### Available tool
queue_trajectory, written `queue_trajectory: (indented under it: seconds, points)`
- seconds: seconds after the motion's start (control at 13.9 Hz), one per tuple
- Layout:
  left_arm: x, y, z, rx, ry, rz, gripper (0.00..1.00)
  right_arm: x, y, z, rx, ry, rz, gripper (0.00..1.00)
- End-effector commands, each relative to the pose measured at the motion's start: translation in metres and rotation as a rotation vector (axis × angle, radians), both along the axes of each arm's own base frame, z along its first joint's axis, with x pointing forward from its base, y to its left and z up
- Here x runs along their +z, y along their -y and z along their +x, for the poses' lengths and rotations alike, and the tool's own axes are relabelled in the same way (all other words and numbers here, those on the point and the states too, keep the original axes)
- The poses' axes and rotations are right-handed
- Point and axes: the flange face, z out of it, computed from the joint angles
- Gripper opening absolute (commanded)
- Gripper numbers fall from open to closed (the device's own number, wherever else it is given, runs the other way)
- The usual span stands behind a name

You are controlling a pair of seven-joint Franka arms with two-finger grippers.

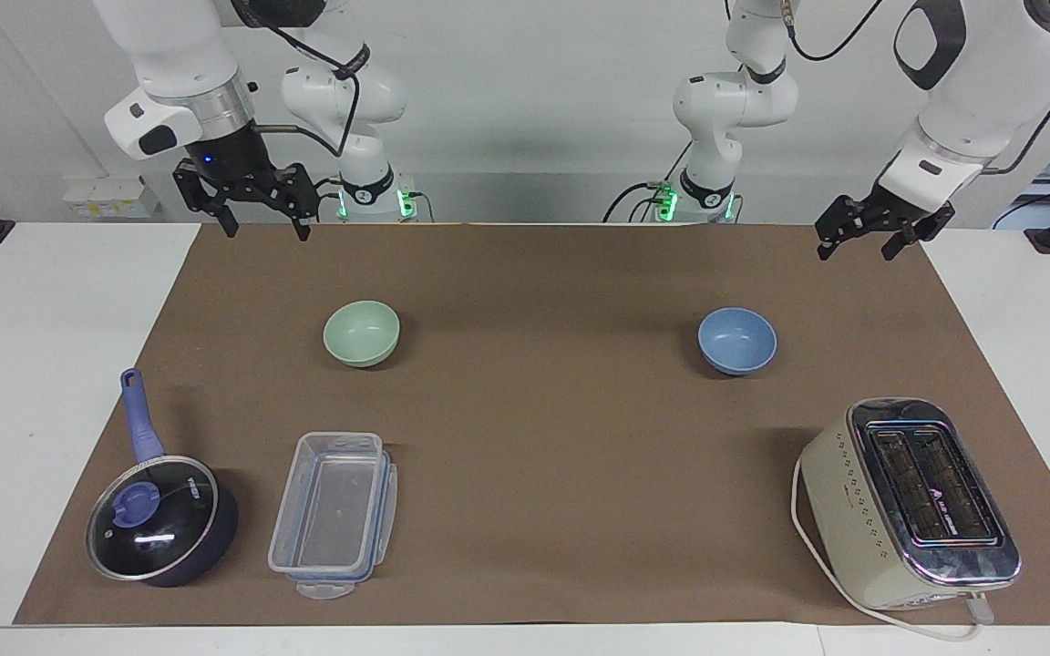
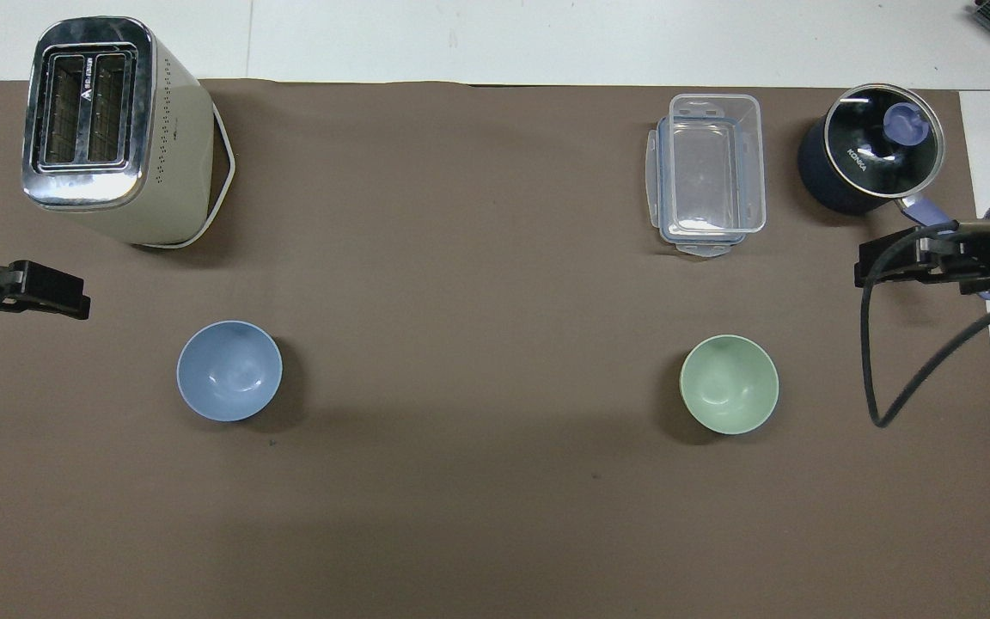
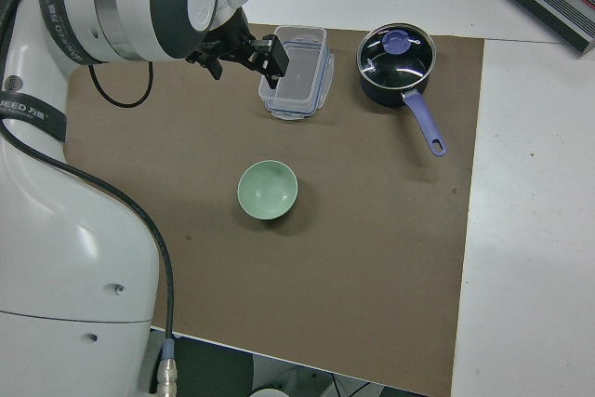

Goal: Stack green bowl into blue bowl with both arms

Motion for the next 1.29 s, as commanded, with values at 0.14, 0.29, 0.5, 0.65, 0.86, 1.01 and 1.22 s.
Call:
queue_trajectory:
  seconds: [0.14,0.29,0.5,0.65,0.86,1.01,1.22]
  points:
    - [0.000,-0.003,-0.003,-0.016,-0.014,0.014,1.00,0.003,0.003,0.001,-0.051,0.001,0.000,1.00]
    - [0.000,-0.003,-0.004,-0.015,-0.017,0.014,1.00,0.001,0.003,0.000,-0.074,-0.004,0.000,1.00]
    - [-0.002,-0.004,-0.004,-0.007,-0.020,0.015,1.00,0.001,0.003,0.000,-0.071,-0.002,0.000,1.00]
    - [-0.006,-0.003,-0.009,-0.007,-0.020,0.016,1.00,0.001,0.003,0.000,-0.068,-0.002,0.000,1.00]
    - [-0.016,-0.003,-0.015,-0.009,-0.003,0.016,1.00,0.001,0.003,0.000,-0.067,-0.002,0.000,1.00]
    - [-0.029,-0.003,-0.016,-0.010,-0.002,0.016,1.00,0.001,0.003,0.000,-0.065,-0.004,0.000,1.00]
    - [-0.048,-0.004,-0.021,-0.006,0.022,0.015,1.00,0.001,0.005,0.000,-0.068,-0.004,0.000,1.00]
